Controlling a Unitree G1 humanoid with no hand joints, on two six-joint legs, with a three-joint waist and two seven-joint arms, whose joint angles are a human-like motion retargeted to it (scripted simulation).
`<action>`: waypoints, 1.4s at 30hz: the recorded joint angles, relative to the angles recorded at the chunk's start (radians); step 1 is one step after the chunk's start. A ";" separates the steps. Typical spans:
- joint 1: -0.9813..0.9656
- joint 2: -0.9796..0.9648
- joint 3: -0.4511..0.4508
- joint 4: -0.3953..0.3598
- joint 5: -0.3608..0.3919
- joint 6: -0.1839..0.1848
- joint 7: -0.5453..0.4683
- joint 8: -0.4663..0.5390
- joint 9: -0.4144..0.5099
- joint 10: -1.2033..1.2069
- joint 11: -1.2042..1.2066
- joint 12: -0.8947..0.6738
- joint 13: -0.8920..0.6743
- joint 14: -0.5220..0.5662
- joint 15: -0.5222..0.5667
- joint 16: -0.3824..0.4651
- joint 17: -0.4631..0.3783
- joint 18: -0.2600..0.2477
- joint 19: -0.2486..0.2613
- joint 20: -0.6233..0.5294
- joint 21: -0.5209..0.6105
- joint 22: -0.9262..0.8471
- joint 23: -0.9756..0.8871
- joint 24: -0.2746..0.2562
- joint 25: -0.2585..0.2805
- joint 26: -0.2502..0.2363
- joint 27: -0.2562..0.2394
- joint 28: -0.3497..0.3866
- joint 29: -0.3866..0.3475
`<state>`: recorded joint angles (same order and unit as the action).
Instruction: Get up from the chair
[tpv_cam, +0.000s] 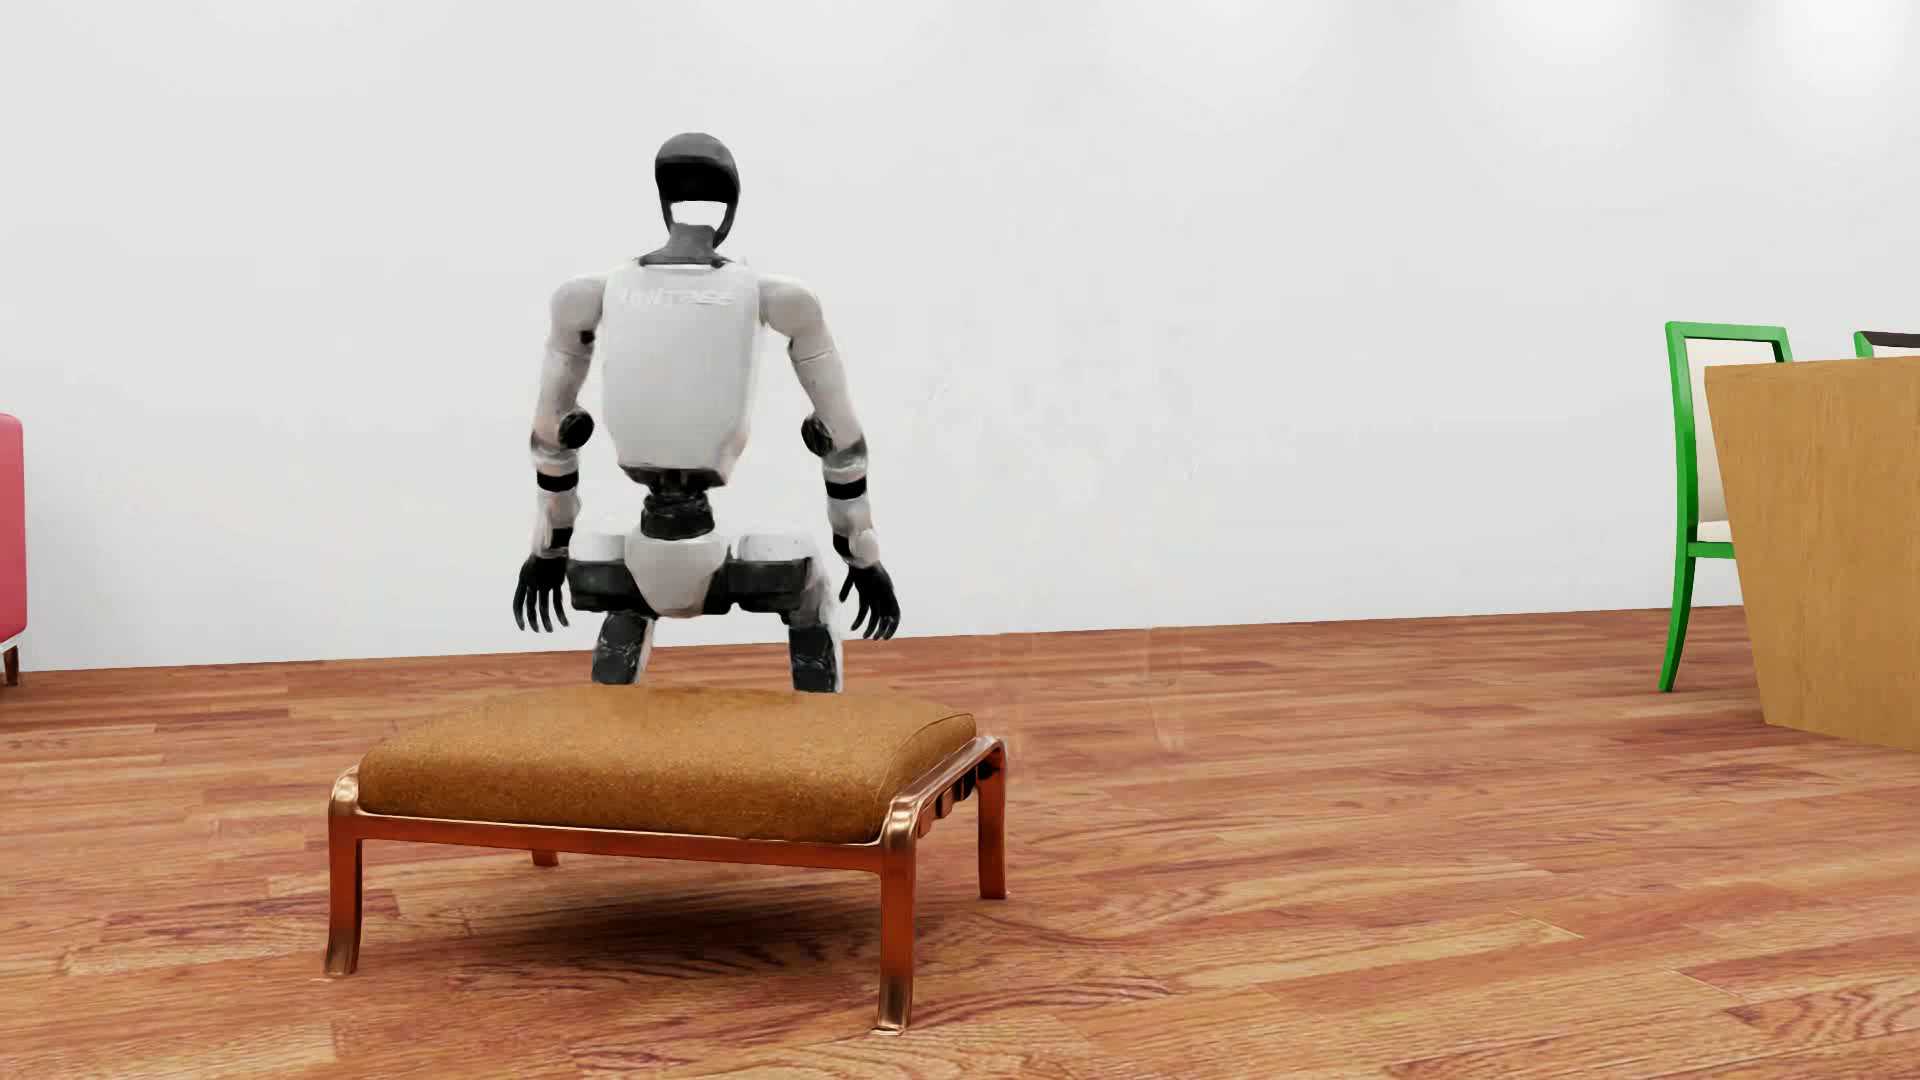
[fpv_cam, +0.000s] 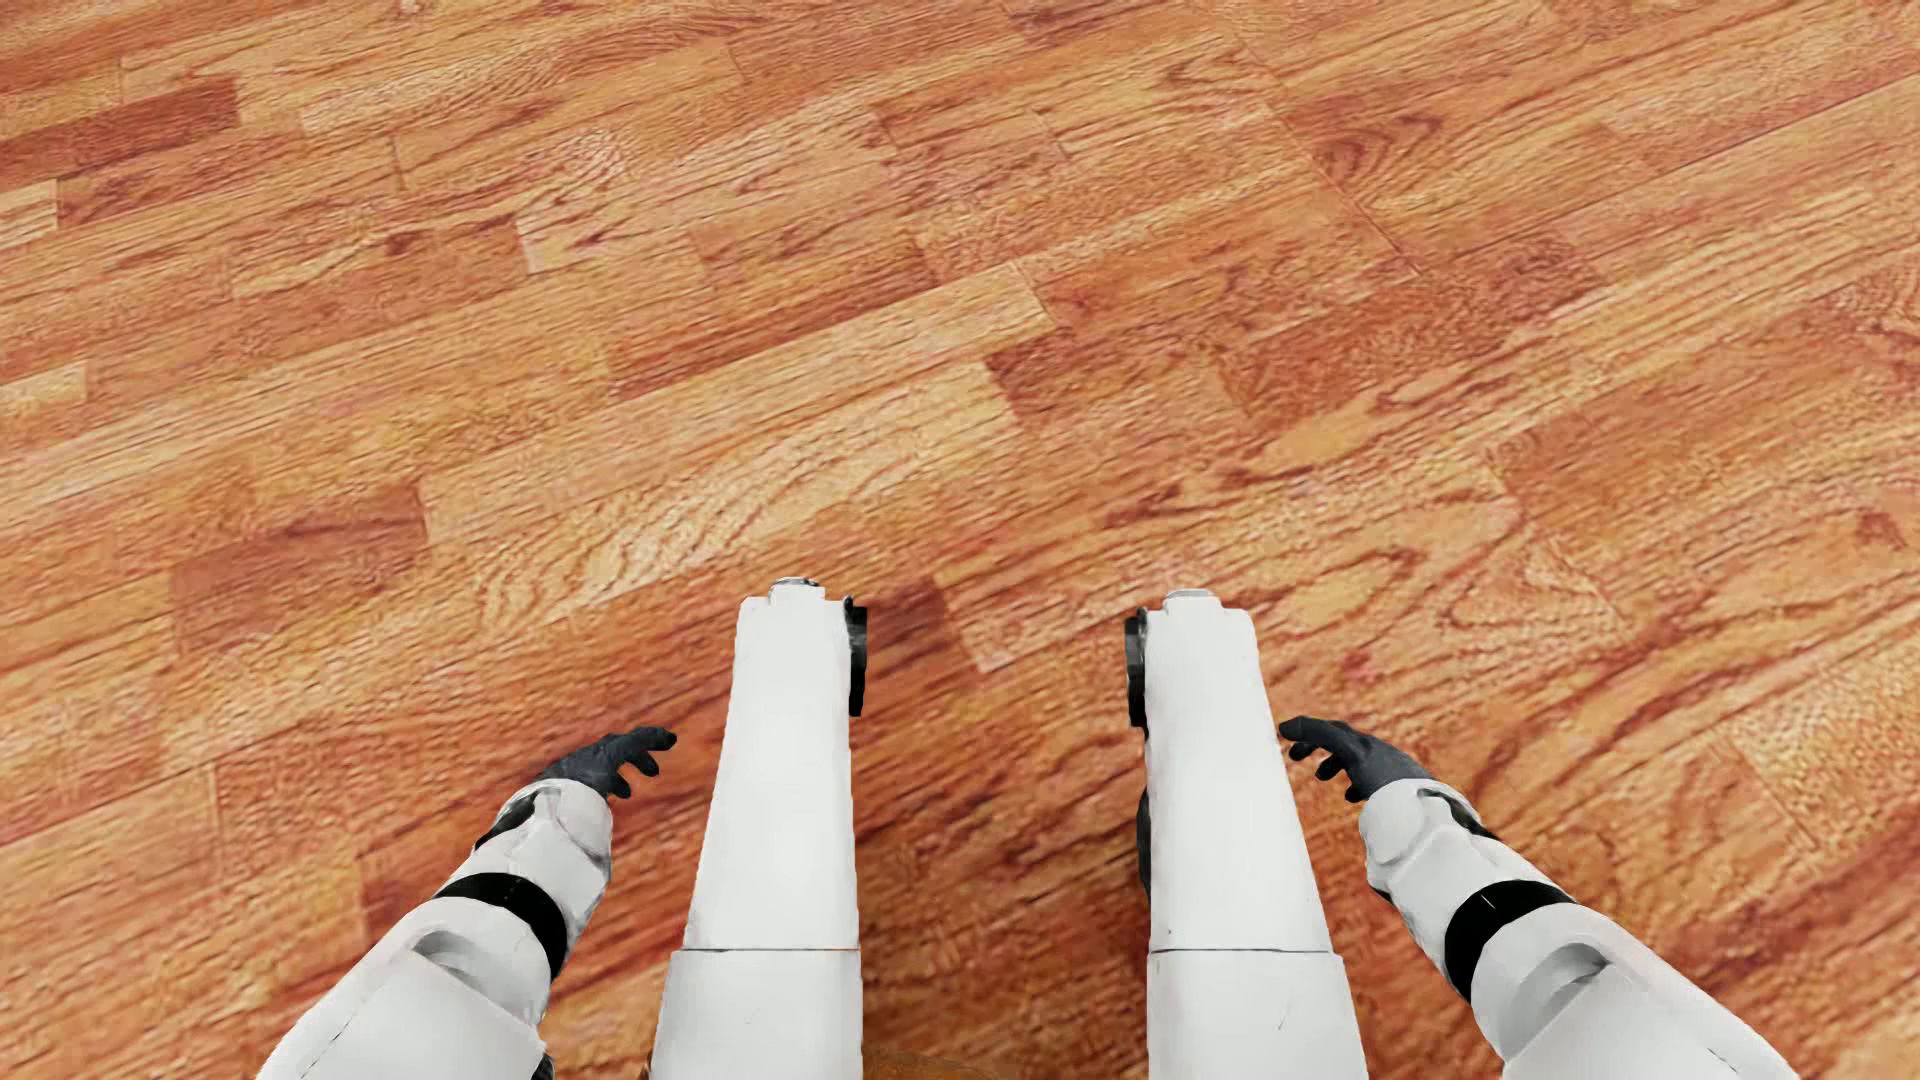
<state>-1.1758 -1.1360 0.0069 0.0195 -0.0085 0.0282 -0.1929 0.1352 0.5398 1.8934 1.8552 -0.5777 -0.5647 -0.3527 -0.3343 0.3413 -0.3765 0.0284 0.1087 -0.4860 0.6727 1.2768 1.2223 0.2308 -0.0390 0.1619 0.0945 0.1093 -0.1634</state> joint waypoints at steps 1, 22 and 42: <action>0.000 0.001 0.000 0.000 0.000 0.000 0.000 0.000 0.002 0.000 -0.001 -0.001 -0.001 0.000 0.000 0.002 -0.002 0.000 0.001 -0.001 0.000 0.000 0.003 0.002 0.002 0.000 0.001 0.001 -0.001; -0.188 -0.180 -0.007 -0.016 -0.005 0.014 -0.018 0.021 0.119 -0.031 -0.029 -0.162 -0.176 -0.050 -0.090 0.032 -0.029 -0.015 0.066 -0.038 0.005 -0.004 -0.013 -0.029 0.007 -0.044 -0.040 0.057 -0.043; 1.002 0.660 -0.037 0.024 -0.081 0.002 0.222 -0.129 -0.314 -1.459 -1.072 0.493 0.338 0.158 0.261 0.072 -0.111 -0.027 0.254 0.124 -0.177 -0.006 -0.006 0.022 -0.082 -0.061 -0.037 0.018 0.035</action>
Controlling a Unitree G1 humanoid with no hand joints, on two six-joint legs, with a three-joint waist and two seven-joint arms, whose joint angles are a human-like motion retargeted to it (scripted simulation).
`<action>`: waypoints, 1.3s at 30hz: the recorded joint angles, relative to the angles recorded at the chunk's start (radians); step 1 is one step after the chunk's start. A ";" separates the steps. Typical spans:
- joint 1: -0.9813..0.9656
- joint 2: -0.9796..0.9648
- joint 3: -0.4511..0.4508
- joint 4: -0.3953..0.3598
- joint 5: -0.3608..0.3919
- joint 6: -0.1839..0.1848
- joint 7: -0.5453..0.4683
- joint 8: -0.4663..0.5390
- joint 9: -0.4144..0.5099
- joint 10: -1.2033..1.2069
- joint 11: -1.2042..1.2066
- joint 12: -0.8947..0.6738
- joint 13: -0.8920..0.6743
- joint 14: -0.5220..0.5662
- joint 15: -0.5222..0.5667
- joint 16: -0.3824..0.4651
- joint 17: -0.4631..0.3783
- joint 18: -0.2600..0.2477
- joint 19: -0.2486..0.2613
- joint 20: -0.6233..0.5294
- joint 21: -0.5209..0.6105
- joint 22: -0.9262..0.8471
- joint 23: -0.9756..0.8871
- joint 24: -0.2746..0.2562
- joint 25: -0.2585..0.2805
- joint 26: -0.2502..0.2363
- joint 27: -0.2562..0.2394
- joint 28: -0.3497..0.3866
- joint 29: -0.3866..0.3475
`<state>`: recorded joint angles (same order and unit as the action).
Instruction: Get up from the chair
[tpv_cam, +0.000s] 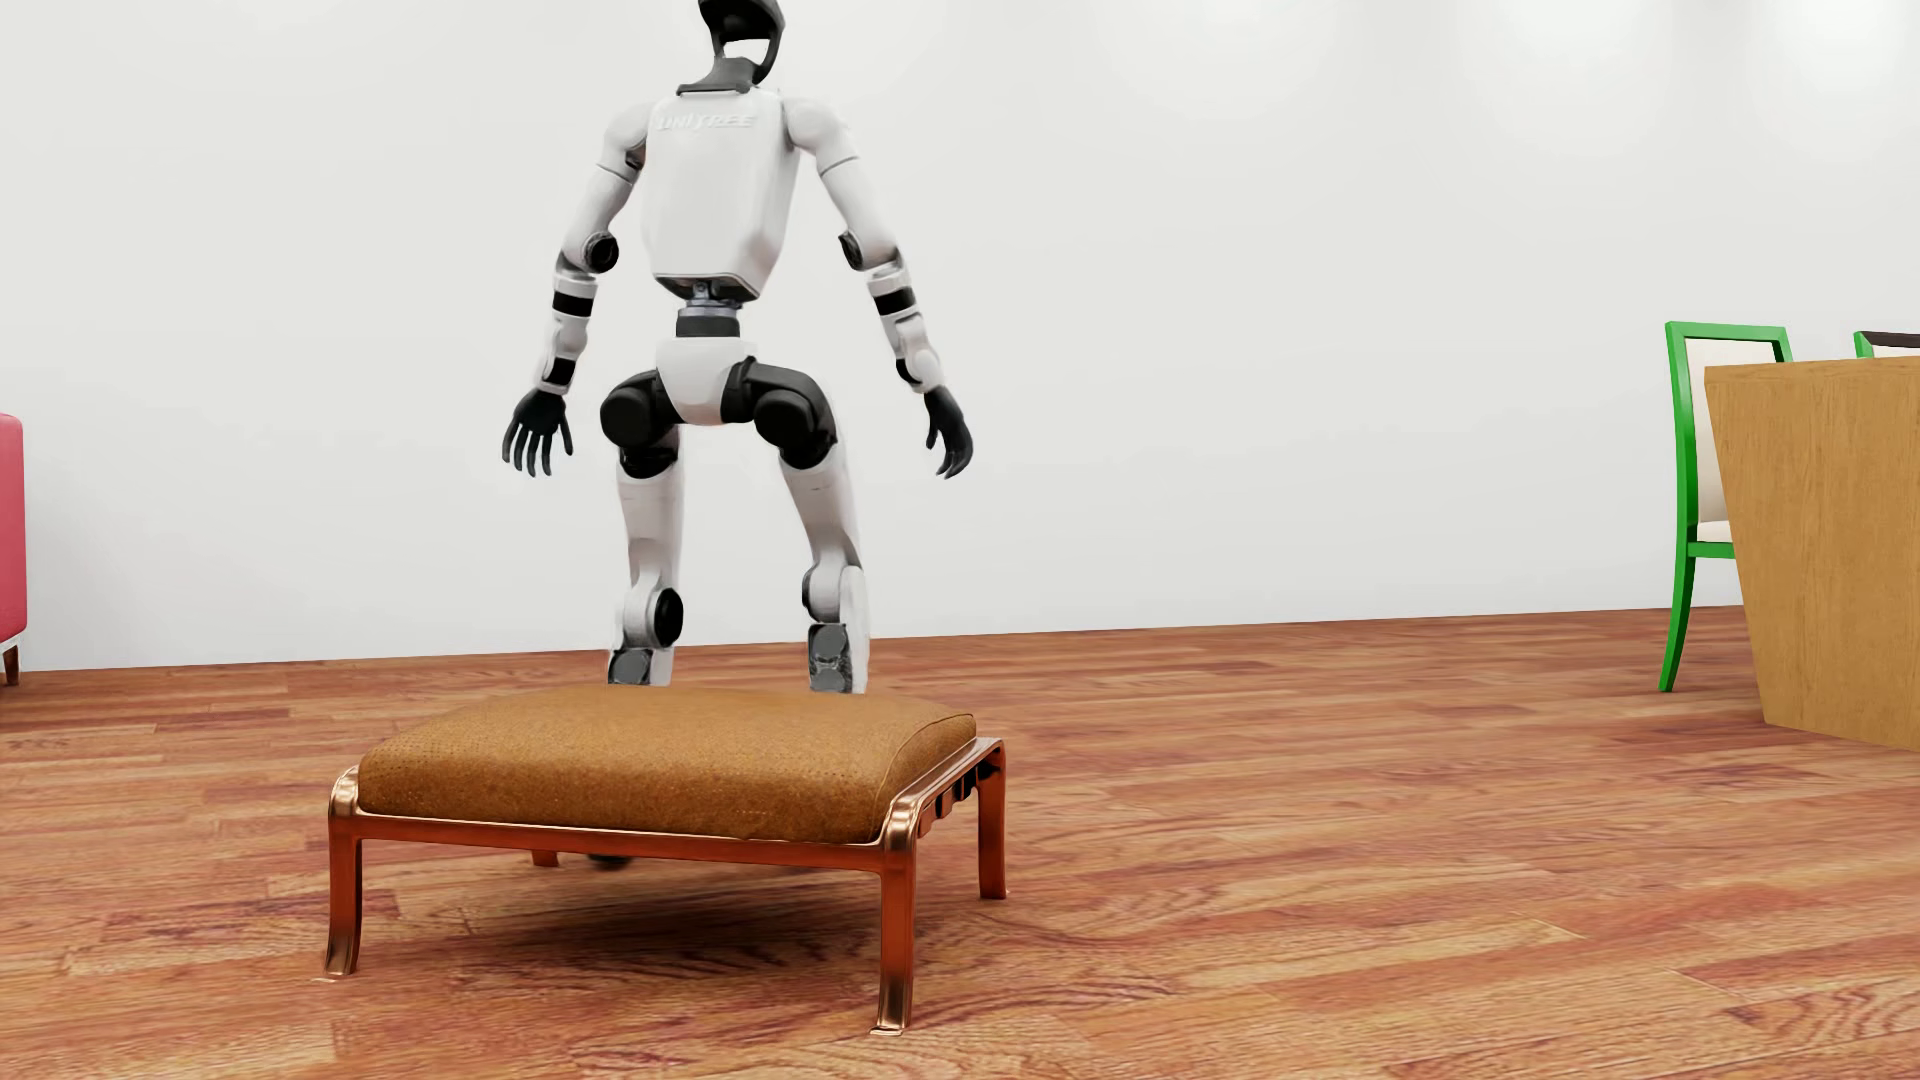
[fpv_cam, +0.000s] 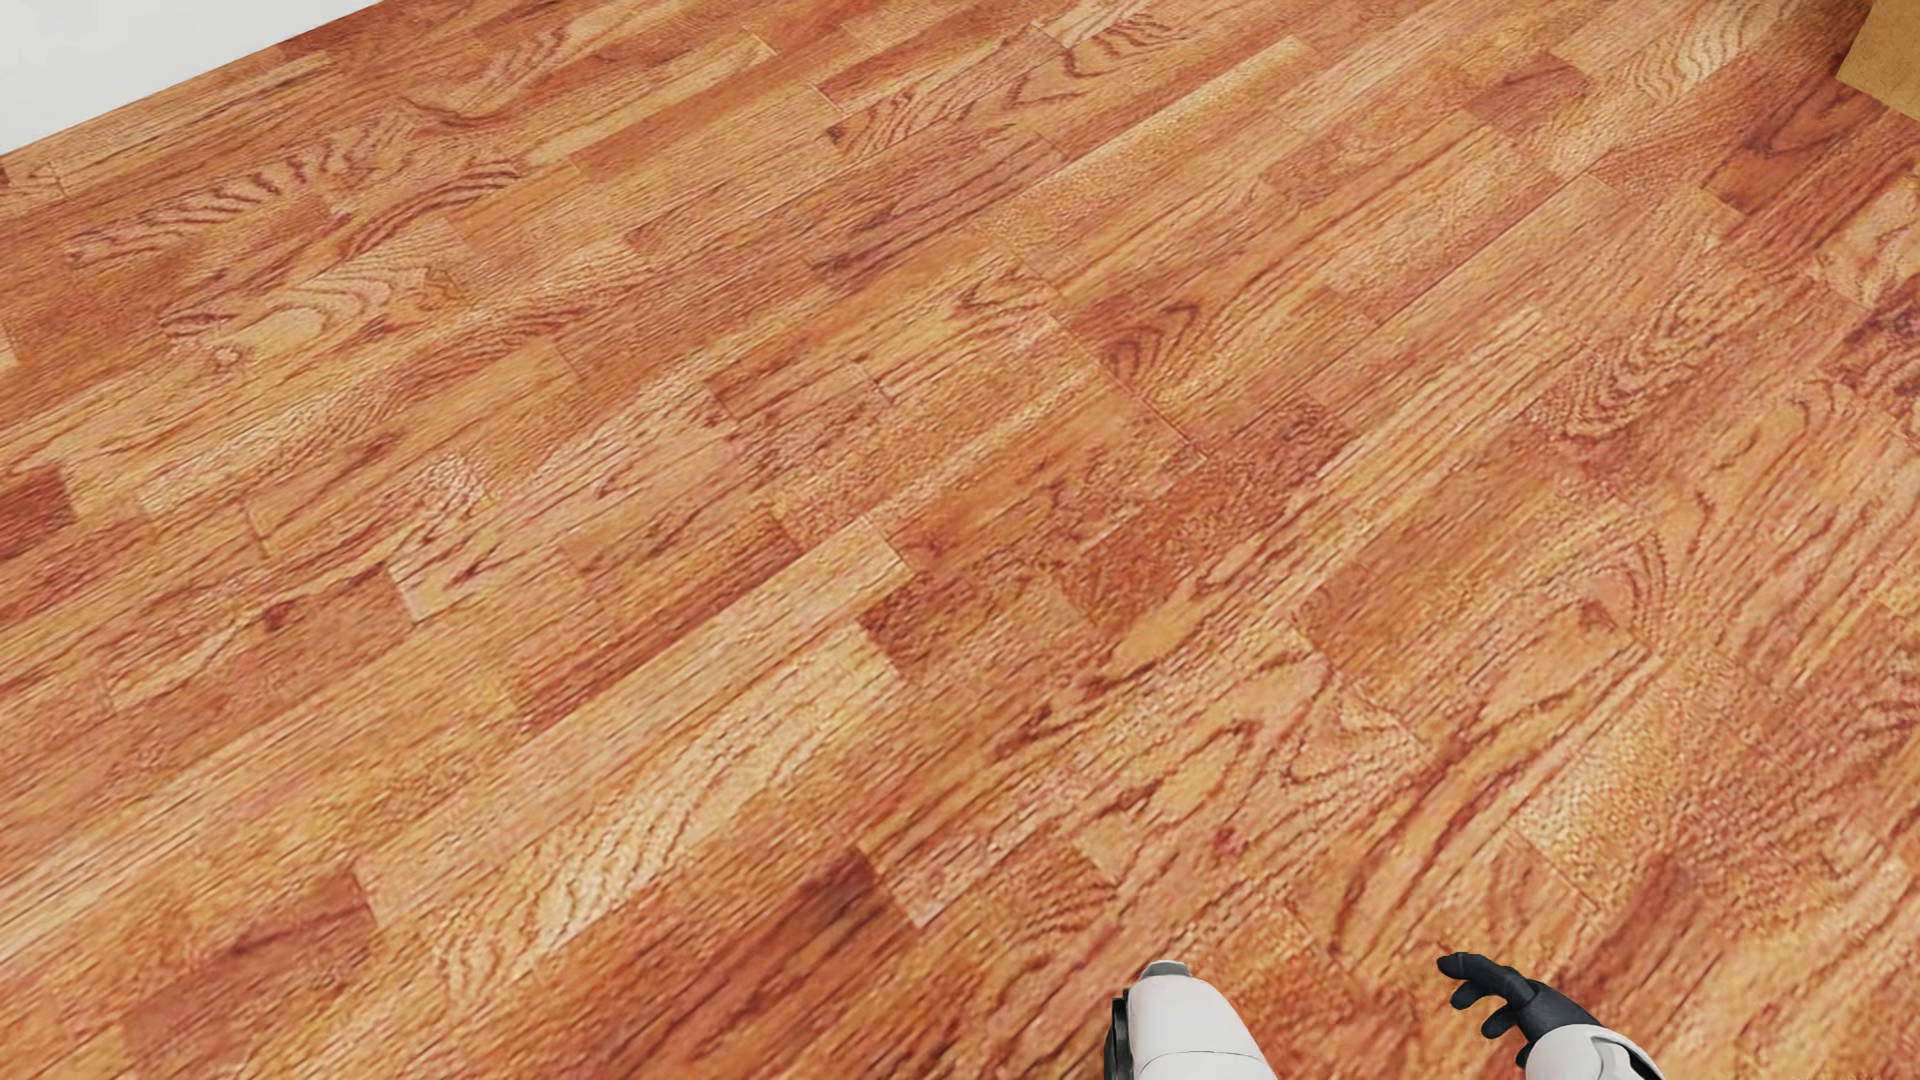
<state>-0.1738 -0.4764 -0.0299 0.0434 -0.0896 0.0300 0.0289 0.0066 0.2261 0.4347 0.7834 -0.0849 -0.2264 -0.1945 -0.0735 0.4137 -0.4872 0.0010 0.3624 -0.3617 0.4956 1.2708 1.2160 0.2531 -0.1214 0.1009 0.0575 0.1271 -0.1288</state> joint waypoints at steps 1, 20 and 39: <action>0.055 0.013 -0.006 0.009 -0.013 0.005 0.018 -0.010 -0.012 -0.044 -0.052 0.006 0.005 -0.003 -0.013 0.002 -0.002 -0.005 -0.014 0.006 -0.009 0.019 0.004 0.003 0.005 0.000 -0.001 -0.008 0.000; -0.231 0.530 0.144 -0.037 0.090 0.038 -0.076 -0.102 -0.044 0.188 -0.611 0.060 -0.019 0.127 -0.056 -0.082 -0.072 -0.086 -0.257 0.210 0.094 0.014 0.010 -0.017 0.001 -0.019 -0.008 0.016 -0.021; 0.072 0.294 0.054 0.063 -0.104 -0.014 -0.092 0.037 -0.131 0.020 -0.489 0.035 0.119 0.030 0.196 -0.027 -0.003 -0.104 -0.080 0.064 -0.010 -0.030 0.046 -0.080 0.062 -0.040 0.013 0.082 -0.002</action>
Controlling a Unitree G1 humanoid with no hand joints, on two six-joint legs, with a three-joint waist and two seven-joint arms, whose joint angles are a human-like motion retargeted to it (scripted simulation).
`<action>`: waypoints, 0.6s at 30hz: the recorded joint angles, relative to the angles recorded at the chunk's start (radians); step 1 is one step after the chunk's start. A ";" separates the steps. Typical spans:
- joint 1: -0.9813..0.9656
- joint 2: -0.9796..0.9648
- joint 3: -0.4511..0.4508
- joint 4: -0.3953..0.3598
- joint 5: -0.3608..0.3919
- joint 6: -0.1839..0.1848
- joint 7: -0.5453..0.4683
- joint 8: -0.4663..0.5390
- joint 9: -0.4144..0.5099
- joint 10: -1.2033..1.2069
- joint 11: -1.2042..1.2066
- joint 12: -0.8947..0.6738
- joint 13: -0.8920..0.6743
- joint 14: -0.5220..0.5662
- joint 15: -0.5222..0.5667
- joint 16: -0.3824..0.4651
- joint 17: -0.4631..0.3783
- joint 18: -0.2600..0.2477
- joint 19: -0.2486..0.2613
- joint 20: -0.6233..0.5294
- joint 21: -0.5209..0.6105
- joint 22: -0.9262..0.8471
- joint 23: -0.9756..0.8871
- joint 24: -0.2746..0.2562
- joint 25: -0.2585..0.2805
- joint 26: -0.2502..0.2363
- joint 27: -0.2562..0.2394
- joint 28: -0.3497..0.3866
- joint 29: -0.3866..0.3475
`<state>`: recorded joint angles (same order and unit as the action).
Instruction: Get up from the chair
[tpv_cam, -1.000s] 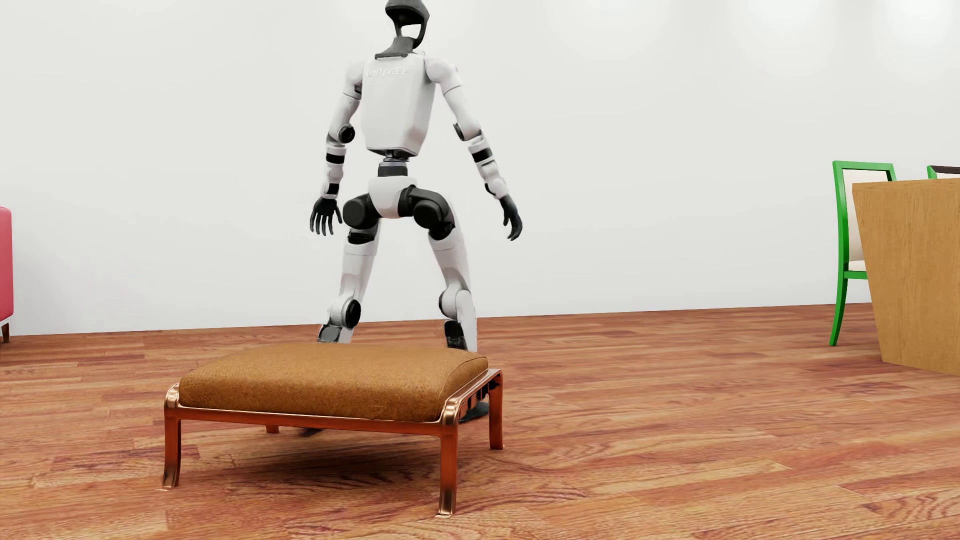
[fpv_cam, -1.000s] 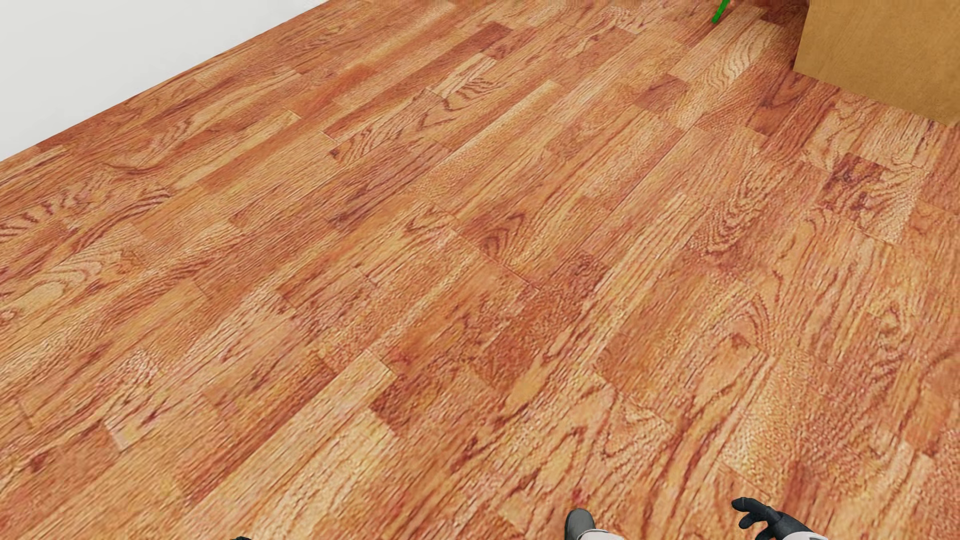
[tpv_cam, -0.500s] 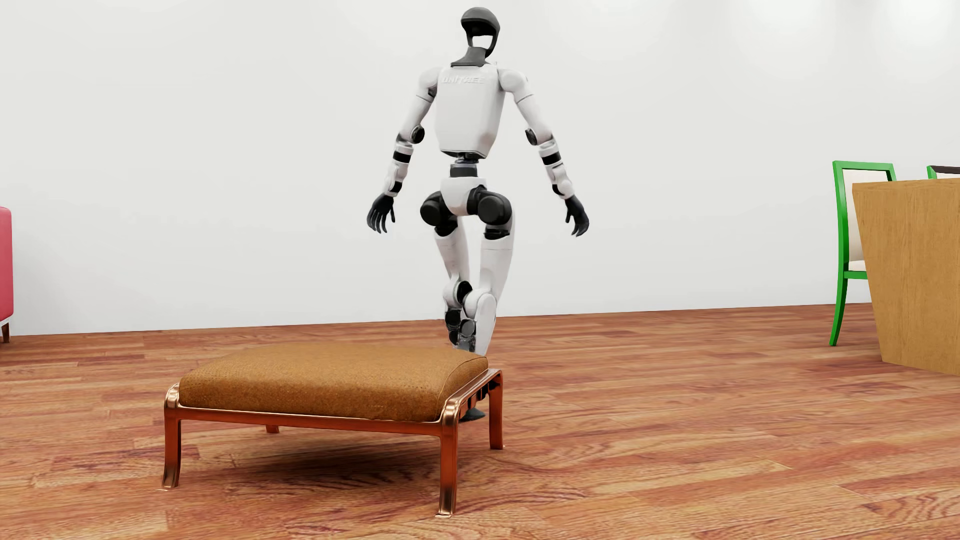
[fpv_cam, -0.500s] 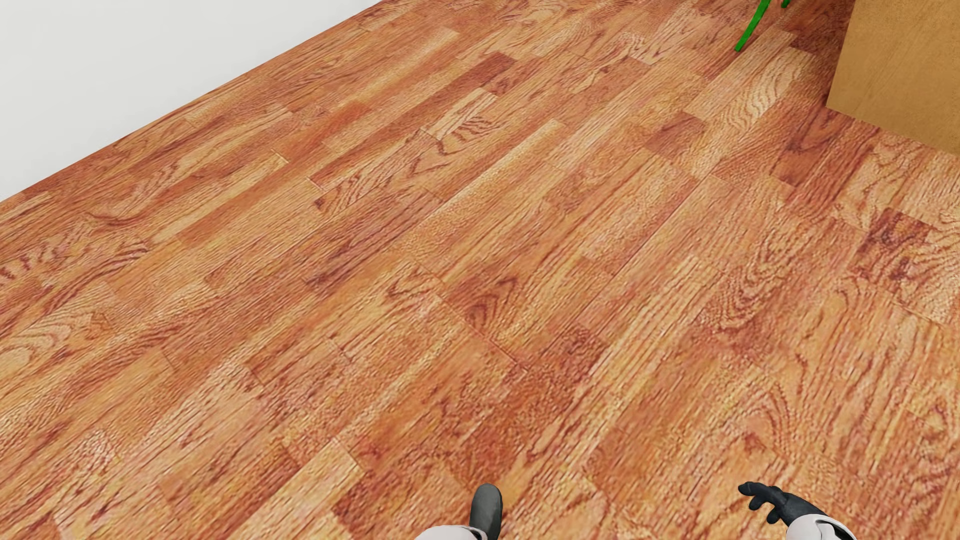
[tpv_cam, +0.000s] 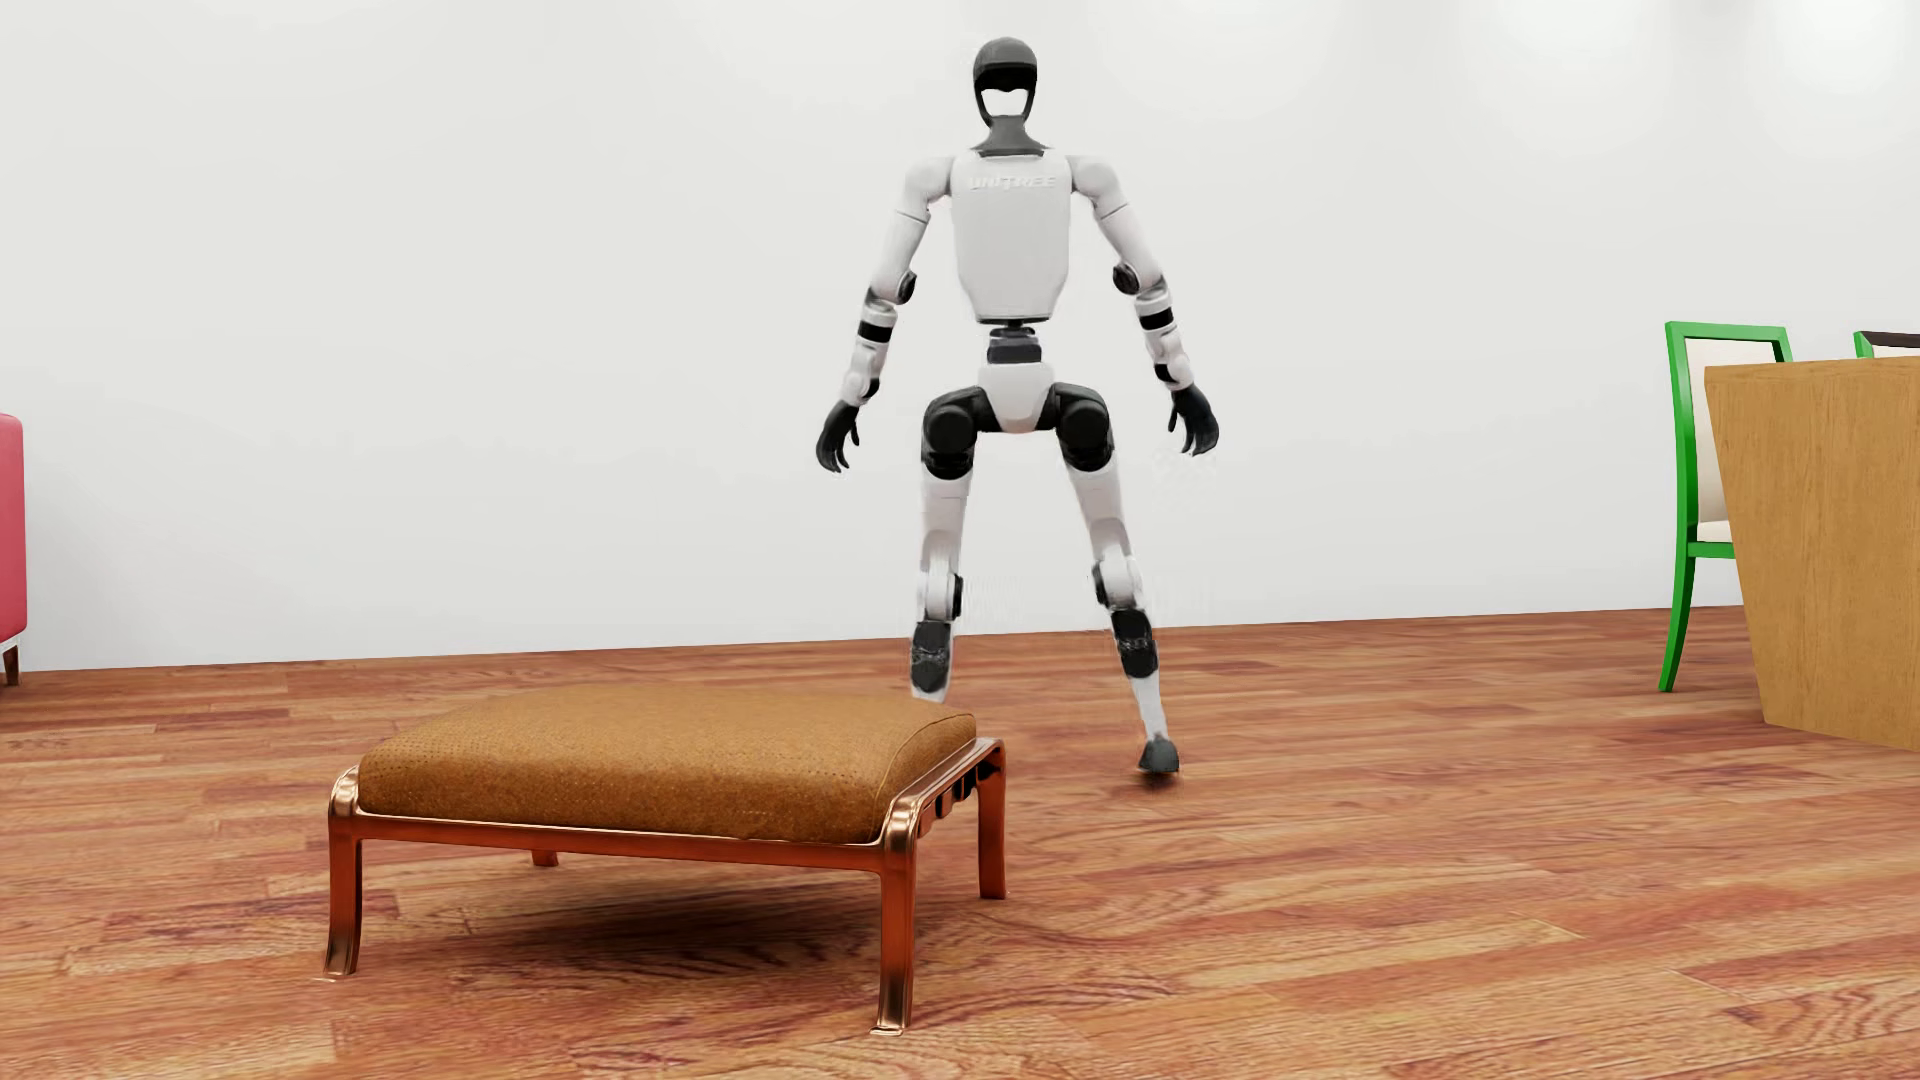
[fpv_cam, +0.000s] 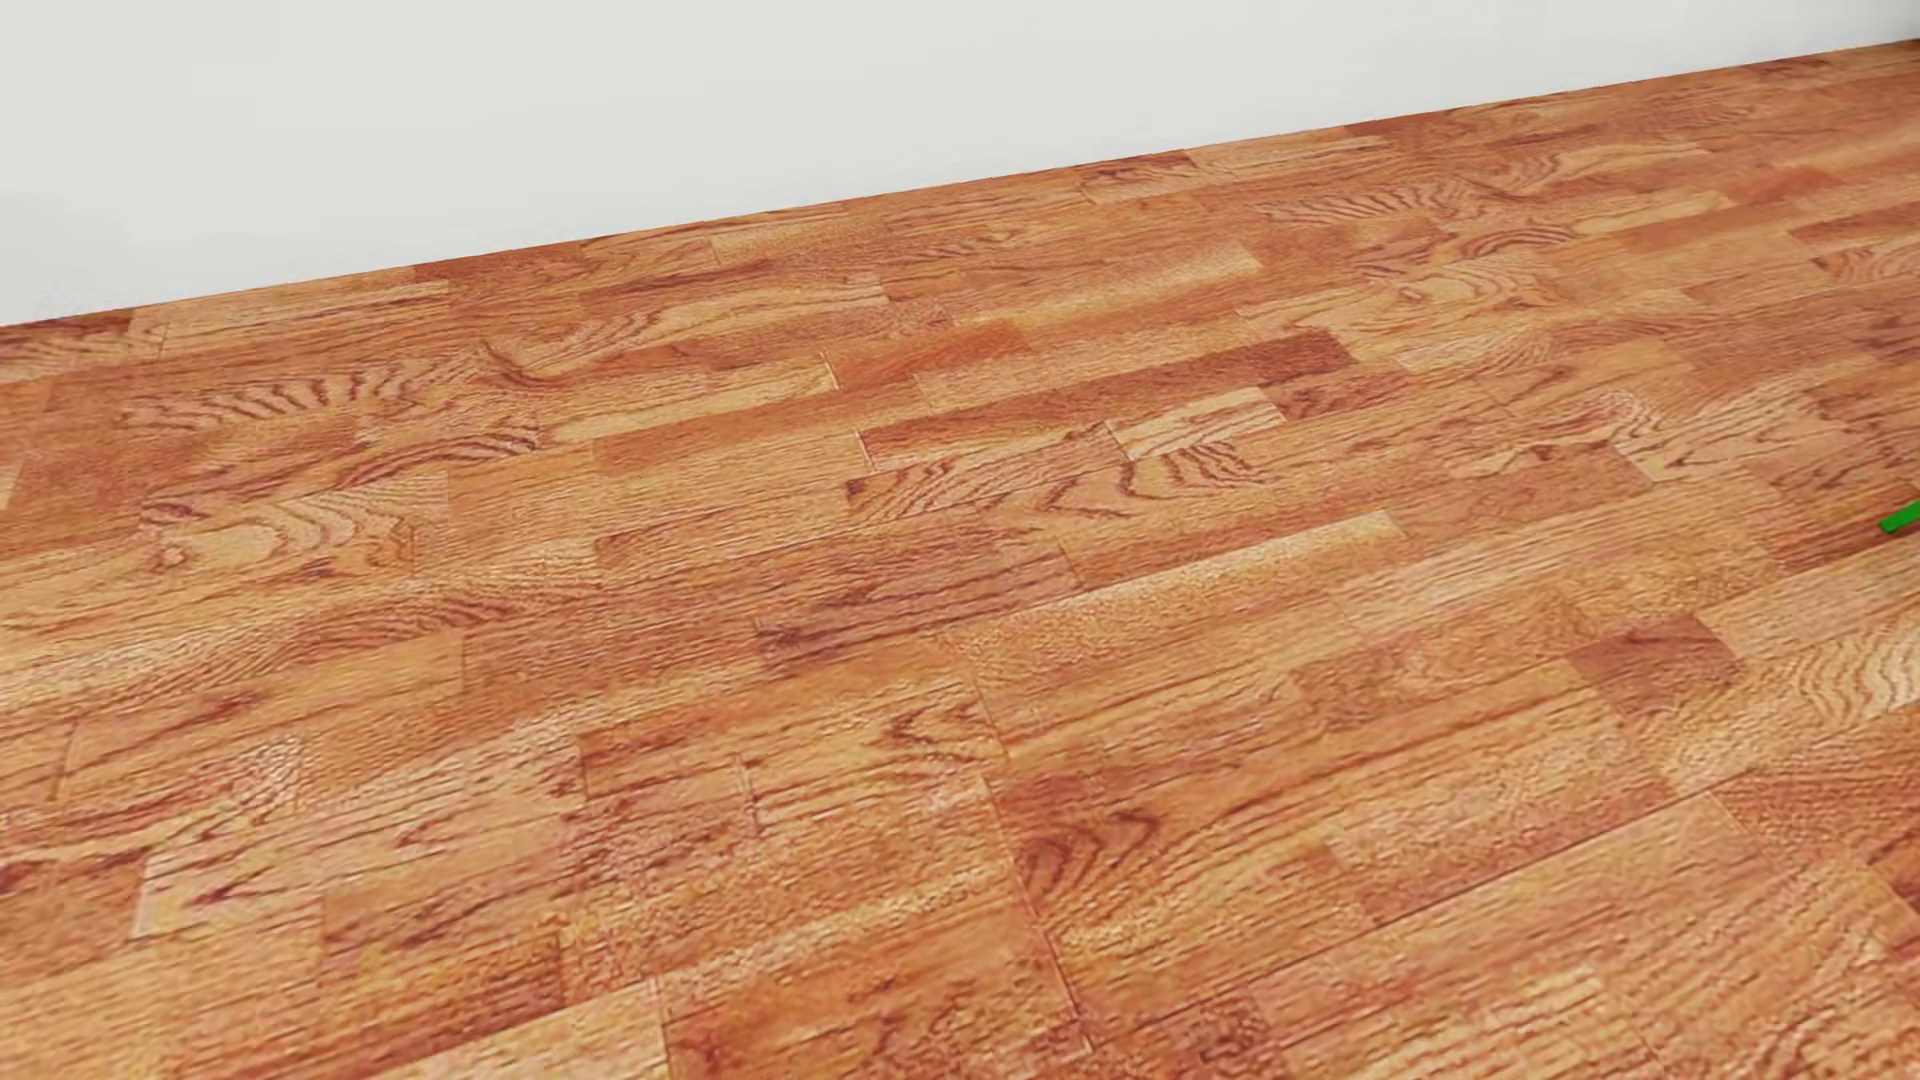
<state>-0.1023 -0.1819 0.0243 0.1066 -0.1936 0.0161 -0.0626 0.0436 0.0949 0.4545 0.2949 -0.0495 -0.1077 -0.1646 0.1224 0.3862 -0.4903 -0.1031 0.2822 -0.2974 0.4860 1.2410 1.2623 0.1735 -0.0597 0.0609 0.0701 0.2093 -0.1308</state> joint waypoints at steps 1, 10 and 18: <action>-0.007 0.002 0.003 0.016 -0.012 -0.004 -0.012 0.004 -0.003 0.002 -0.013 -0.003 0.000 0.000 0.046 -0.002 -0.004 -0.014 0.026 -0.006 -0.005 0.006 -0.003 -0.001 -0.002 -0.001 -0.002 0.000 0.002; -0.175 0.122 0.018 0.087 0.063 0.018 -0.029 -0.075 -0.009 0.032 -0.064 -0.030 -0.022 0.143 -0.186 -0.025 -0.049 -0.076 -0.048 -0.044 -0.048 0.081 -0.030 0.058 -0.022 0.023 -0.036 -0.078 -0.028; -0.082 0.137 0.016 -0.002 0.087 0.050 0.037 -0.103 -0.005 -0.146 -0.114 -0.048 0.013 0.127 -0.183 -0.031 -0.004 -0.039 -0.064 -0.069 -0.042 0.100 -0.023 0.083 0.019 -0.014 -0.057 -0.014 -0.030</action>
<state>-0.1840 -0.0453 0.0406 0.1042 -0.1070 0.0664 -0.0257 -0.0591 0.0904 0.3086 0.1811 -0.0974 -0.0943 -0.0381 -0.0601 0.3553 -0.4941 -0.1421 0.2180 -0.3663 0.4445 1.3413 1.2396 0.2563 -0.0410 0.0467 0.0128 0.1955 -0.1605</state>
